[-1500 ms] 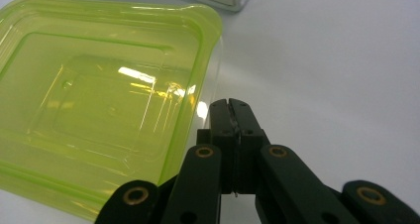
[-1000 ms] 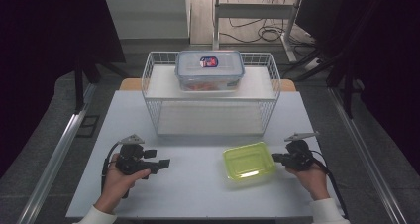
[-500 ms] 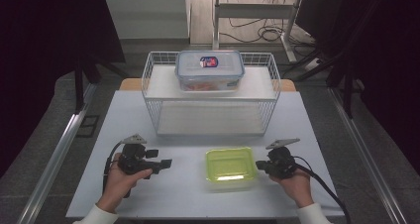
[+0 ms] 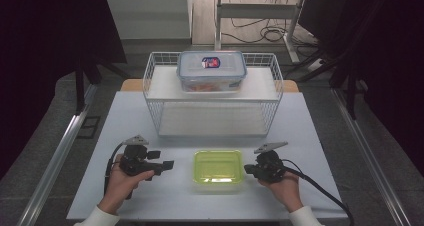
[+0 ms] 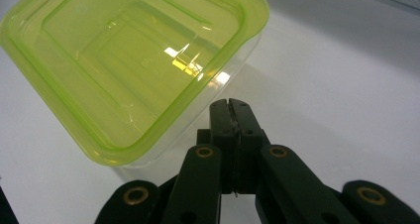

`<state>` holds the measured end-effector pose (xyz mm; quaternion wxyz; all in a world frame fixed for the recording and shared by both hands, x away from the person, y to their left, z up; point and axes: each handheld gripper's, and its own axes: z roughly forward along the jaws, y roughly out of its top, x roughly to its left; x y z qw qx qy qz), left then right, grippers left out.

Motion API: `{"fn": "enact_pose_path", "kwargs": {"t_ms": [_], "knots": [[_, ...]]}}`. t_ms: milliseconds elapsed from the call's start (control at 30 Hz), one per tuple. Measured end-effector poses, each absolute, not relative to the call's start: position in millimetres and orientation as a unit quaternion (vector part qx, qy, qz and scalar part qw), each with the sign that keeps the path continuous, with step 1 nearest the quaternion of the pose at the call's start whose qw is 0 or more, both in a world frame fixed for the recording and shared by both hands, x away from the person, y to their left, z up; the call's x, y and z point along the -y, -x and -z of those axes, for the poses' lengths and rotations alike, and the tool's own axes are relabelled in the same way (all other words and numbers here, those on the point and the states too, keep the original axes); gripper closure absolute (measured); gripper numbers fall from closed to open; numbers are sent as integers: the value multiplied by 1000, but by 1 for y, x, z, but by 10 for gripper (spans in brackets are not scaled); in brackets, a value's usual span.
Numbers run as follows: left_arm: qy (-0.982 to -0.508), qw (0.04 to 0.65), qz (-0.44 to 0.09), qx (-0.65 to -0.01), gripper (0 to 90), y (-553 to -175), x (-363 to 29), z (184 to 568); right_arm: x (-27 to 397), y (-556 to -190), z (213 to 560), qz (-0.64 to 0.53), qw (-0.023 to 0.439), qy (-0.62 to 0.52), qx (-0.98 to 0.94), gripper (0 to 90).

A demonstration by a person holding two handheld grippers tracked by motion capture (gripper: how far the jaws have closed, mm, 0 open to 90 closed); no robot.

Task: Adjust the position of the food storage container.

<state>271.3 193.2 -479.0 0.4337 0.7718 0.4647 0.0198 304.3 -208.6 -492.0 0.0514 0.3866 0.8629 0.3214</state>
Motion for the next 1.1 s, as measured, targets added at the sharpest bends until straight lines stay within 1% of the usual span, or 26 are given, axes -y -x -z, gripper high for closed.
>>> {"fn": "enact_pose_path", "kwargs": {"t_ms": [67,433,800,867,1000,1100], "knots": [[-772,433,-20,-464,249,-271,-193,479,206,-304,494,-325,46,-385,-863,892],[-773,433,-19,-464,250,-271,-192,480,205,-305,494,-329,62,-384,-860,892],[-774,432,-17,-462,249,-271,-190,480,204,-307,496,-336,62,-387,-857,892],[-774,433,-17,-462,249,-271,-190,480,205,-306,495,-337,63,-386,-856,892],[-772,438,-20,-461,259,-270,-190,479,212,-305,487,-347,81,-391,-849,891],[-768,443,-17,-461,260,-269,-188,478,217,-303,483,-355,83,-397,-842,878]]}}
